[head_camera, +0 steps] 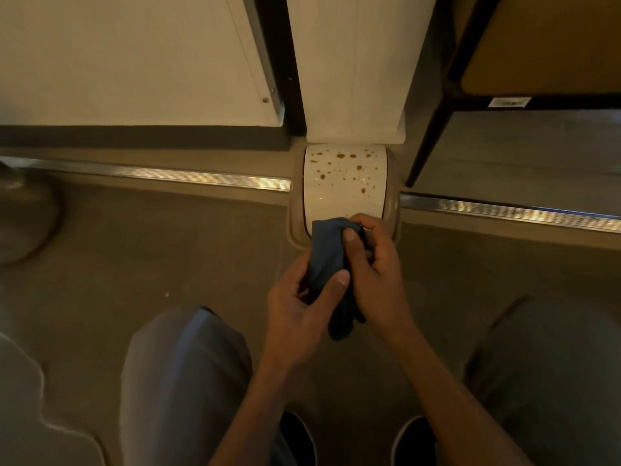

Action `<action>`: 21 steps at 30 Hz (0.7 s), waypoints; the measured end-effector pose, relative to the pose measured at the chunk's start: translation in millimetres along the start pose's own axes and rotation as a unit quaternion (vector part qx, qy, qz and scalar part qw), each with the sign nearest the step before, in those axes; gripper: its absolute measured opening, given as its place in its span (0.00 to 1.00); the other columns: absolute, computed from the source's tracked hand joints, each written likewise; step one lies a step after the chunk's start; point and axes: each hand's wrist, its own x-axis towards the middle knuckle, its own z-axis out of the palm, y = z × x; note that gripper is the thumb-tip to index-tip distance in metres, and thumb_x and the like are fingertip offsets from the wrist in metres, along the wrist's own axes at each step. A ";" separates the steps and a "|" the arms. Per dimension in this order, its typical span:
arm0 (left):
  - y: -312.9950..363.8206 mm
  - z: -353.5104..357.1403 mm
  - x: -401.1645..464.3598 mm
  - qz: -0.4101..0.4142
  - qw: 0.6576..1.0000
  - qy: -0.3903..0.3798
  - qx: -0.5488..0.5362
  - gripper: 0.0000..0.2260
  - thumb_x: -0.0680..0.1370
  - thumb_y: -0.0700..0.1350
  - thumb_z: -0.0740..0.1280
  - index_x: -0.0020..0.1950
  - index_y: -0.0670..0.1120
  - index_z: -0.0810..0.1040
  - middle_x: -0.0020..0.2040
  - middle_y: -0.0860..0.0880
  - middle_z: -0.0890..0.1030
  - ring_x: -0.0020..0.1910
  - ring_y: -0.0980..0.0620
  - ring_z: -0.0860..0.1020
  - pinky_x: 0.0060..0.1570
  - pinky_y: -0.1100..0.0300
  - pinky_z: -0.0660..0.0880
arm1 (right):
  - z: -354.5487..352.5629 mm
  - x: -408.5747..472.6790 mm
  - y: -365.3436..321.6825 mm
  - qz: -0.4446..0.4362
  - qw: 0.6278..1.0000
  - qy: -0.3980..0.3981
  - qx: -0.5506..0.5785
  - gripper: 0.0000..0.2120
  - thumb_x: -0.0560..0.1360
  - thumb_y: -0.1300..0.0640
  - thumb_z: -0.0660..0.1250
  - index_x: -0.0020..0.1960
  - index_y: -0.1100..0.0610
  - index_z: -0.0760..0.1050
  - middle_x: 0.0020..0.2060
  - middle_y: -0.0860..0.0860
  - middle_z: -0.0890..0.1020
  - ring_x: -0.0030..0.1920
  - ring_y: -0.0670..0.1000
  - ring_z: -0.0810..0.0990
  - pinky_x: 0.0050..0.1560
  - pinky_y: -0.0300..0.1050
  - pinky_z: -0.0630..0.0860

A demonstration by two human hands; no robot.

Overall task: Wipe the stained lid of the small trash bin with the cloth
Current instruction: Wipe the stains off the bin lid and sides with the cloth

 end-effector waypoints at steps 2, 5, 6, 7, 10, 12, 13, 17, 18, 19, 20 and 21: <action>-0.1 3.6 -1.2 -0.005 1.000 0.023 0.001 0.05 0.78 0.44 0.72 0.53 0.49 0.81 0.45 0.49 0.84 0.45 0.50 0.84 0.42 0.59 0.80 | -4.0 3.2 -2.9 0.001 1.000 -0.016 -0.015 0.10 0.82 0.54 0.60 0.62 0.54 0.72 0.52 0.47 0.81 0.55 0.45 0.81 0.51 0.39 0.78; 7.9 9.2 -6.8 -0.028 0.998 0.050 -0.032 0.08 0.78 0.42 0.72 0.56 0.46 0.81 0.48 0.46 0.85 0.48 0.46 0.84 0.45 0.54 0.81 | -13.7 6.6 -14.3 0.017 0.996 -0.059 -0.059 0.10 0.82 0.55 0.61 0.62 0.55 0.73 0.52 0.45 0.80 0.54 0.41 0.79 0.52 0.35 0.76; 10.0 11.4 -8.1 -0.033 0.996 0.060 -0.048 0.08 0.78 0.42 0.72 0.56 0.47 0.82 0.49 0.46 0.85 0.49 0.46 0.84 0.45 0.55 0.81 | -17.3 8.9 -16.5 0.023 0.994 -0.074 -0.071 0.10 0.82 0.54 0.61 0.62 0.54 0.73 0.52 0.45 0.80 0.53 0.40 0.79 0.51 0.34 0.76; 10.9 13.6 -8.0 -0.038 0.994 0.074 -0.064 0.07 0.78 0.41 0.71 0.55 0.49 0.83 0.49 0.46 0.85 0.49 0.46 0.84 0.45 0.55 0.81 | -21.0 11.7 -18.4 0.031 0.993 -0.088 -0.078 0.10 0.82 0.53 0.62 0.62 0.53 0.73 0.52 0.44 0.80 0.53 0.39 0.79 0.49 0.34 0.76; 12.2 20.8 -3.1 -0.061 0.983 0.137 -0.104 0.08 0.77 0.39 0.72 0.46 0.53 0.85 0.45 0.46 0.85 0.44 0.47 0.84 0.43 0.53 0.81 | -33.6 22.8 -20.6 0.045 0.988 -0.109 -0.101 0.12 0.81 0.48 0.61 0.64 0.46 0.70 0.52 0.45 0.78 0.49 0.39 0.79 0.41 0.34 0.78; 10.7 25.9 2.3 -0.085 0.972 0.170 -0.141 0.07 0.76 0.39 0.72 0.45 0.51 0.85 0.43 0.46 0.86 0.42 0.48 0.84 0.40 0.55 0.81 | -43.9 31.2 -21.8 0.038 0.987 -0.102 -0.117 0.13 0.82 0.48 0.60 0.65 0.45 0.69 0.52 0.47 0.77 0.48 0.41 0.80 0.40 0.35 0.79; 10.6 27.9 5.6 -0.098 0.966 0.178 -0.162 0.05 0.76 0.40 0.72 0.46 0.50 0.85 0.42 0.46 0.86 0.41 0.48 0.84 0.38 0.56 0.81 | -49.3 35.3 -23.0 0.034 0.987 -0.094 -0.124 0.13 0.82 0.49 0.60 0.65 0.46 0.69 0.51 0.48 0.78 0.48 0.43 0.80 0.40 0.36 0.79; 19.2 38.2 11.7 -0.129 0.947 0.216 -0.197 0.07 0.77 0.43 0.72 0.52 0.42 0.83 0.45 0.44 0.86 0.43 0.45 0.84 0.41 0.53 0.81 | -70.8 49.3 -29.2 0.022 0.984 -0.088 -0.154 0.11 0.82 0.48 0.60 0.63 0.46 0.71 0.51 0.47 0.79 0.47 0.44 0.81 0.43 0.41 0.80; 21.1 39.3 11.7 -0.130 0.942 0.229 -0.210 0.07 0.77 0.43 0.72 0.53 0.42 0.83 0.47 0.43 0.86 0.46 0.44 0.84 0.43 0.52 0.82 | -74.7 52.5 -30.9 0.020 0.983 -0.090 -0.158 0.11 0.81 0.47 0.59 0.63 0.45 0.71 0.52 0.47 0.79 0.48 0.44 0.81 0.42 0.40 0.78; 22.5 39.4 12.7 -0.129 0.936 0.241 -0.223 0.07 0.77 0.44 0.72 0.53 0.42 0.83 0.49 0.42 0.86 0.48 0.43 0.84 0.46 0.52 0.82 | -77.7 56.7 -32.6 0.016 0.982 -0.090 -0.163 0.11 0.81 0.47 0.59 0.62 0.45 0.72 0.52 0.46 0.79 0.49 0.45 0.81 0.42 0.38 0.77; 23.7 38.5 13.8 -0.127 0.929 0.251 -0.241 0.08 0.77 0.43 0.71 0.54 0.42 0.83 0.51 0.41 0.85 0.50 0.42 0.84 0.49 0.50 0.81 | -79.6 61.5 -33.5 0.012 0.982 -0.085 -0.168 0.10 0.81 0.47 0.60 0.61 0.45 0.72 0.52 0.46 0.79 0.49 0.45 0.80 0.41 0.37 0.76; 23.4 36.6 15.5 -0.122 0.922 0.260 -0.258 0.08 0.78 0.43 0.71 0.55 0.42 0.83 0.53 0.40 0.85 0.52 0.41 0.83 0.52 0.49 0.81 | -80.6 67.2 -33.5 0.006 0.982 -0.076 -0.174 0.10 0.81 0.47 0.60 0.60 0.45 0.73 0.51 0.44 0.78 0.49 0.43 0.79 0.42 0.36 0.75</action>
